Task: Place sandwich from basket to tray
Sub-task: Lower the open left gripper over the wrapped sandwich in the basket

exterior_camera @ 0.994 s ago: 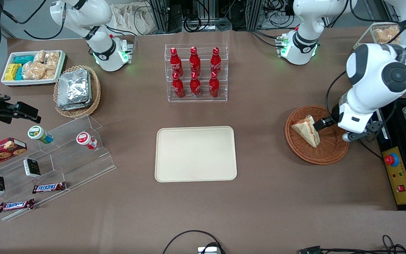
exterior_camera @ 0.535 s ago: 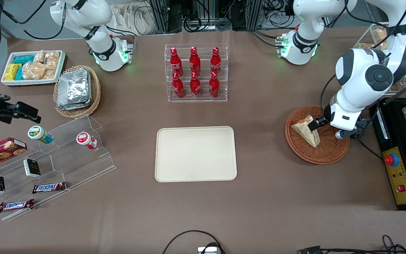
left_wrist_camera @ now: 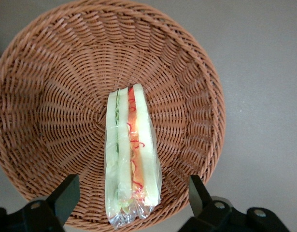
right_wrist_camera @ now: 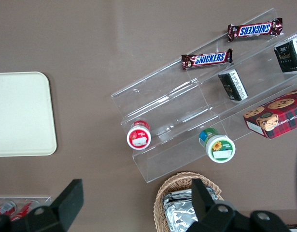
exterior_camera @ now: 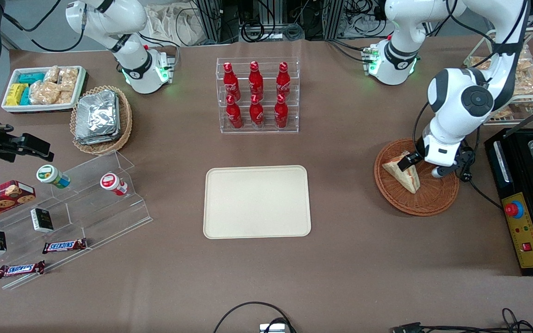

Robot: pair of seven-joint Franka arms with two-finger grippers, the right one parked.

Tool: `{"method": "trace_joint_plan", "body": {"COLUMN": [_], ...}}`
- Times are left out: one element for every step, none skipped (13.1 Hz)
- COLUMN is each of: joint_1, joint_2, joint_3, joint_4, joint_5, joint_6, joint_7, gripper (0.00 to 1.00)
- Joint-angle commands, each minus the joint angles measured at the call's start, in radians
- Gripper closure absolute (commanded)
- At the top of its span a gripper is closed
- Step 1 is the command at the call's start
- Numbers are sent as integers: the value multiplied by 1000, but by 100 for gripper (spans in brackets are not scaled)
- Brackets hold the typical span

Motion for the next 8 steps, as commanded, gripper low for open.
{"method": "trace_joint_plan", "body": {"joint_1": [-2, -2, -2, -2, -2, -2, -2, -4], "joint_2": [9, 18, 28, 39, 48, 55, 59, 62], "joint_3": [0, 0, 0, 0, 0, 0, 0, 0], "joint_4": [-55, -70, -82, -90, -95, -98, -98, -98], "joint_5": [-12, -12, -12, -12, -12, -12, -12, -12], "joint_6": [88, 121, 153, 174, 188, 201, 207, 208], "joint_7": [-26, -26, -26, -28, -28, -29, -31, -31], "gripper": [0, 0, 0, 0, 0, 0, 0, 5]}}
